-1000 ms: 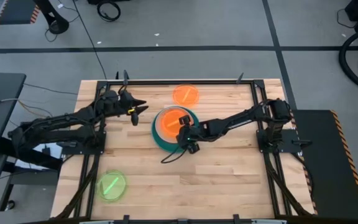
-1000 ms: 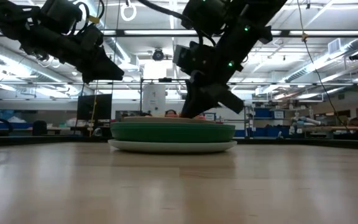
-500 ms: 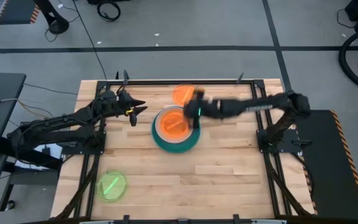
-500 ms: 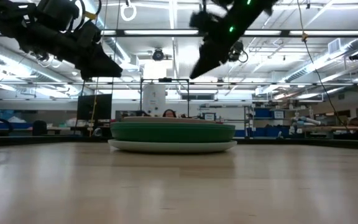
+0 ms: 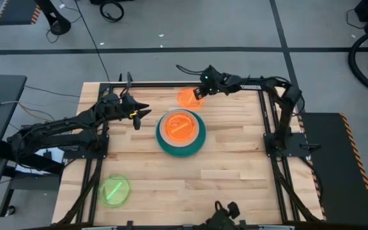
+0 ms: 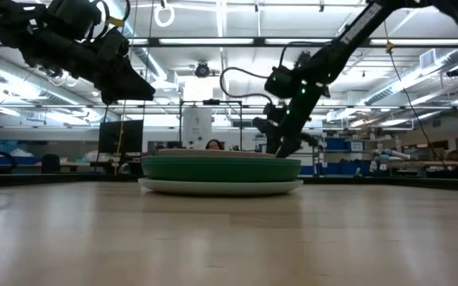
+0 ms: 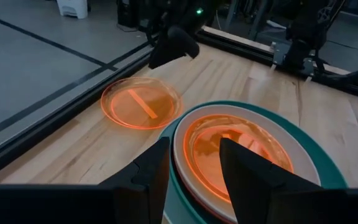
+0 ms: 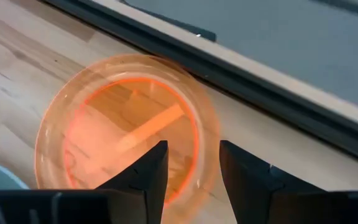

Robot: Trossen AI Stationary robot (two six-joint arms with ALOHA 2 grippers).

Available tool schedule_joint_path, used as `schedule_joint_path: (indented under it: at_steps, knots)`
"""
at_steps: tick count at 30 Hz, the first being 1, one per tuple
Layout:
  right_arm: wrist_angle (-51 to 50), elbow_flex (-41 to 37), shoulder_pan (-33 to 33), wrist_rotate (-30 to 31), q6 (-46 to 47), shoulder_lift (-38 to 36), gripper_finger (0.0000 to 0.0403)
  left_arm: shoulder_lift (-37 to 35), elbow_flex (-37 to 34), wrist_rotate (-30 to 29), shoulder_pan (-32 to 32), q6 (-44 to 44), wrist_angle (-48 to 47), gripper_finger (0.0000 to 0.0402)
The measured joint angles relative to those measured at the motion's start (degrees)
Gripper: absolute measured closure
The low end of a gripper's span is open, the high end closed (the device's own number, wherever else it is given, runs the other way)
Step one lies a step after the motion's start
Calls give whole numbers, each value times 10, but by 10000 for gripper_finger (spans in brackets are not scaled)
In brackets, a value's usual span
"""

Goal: Stack plastic plates
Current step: Stack the transparent orange plate on top of the transparent orange plate

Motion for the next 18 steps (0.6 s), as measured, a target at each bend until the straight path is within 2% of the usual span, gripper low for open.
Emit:
schedule_joint_path:
  at_steps: [5,10,18]
  knots:
    - [46,0,-16,-61,15,35,237,0,0,0,0,-2,-18,253]
    - [57,1,-21,-66,20,48,231,0,0,0,0,-2,-23,253]
    - [64,0,-25,-110,49,79,237,0,0,1,-3,-2,-21,253]
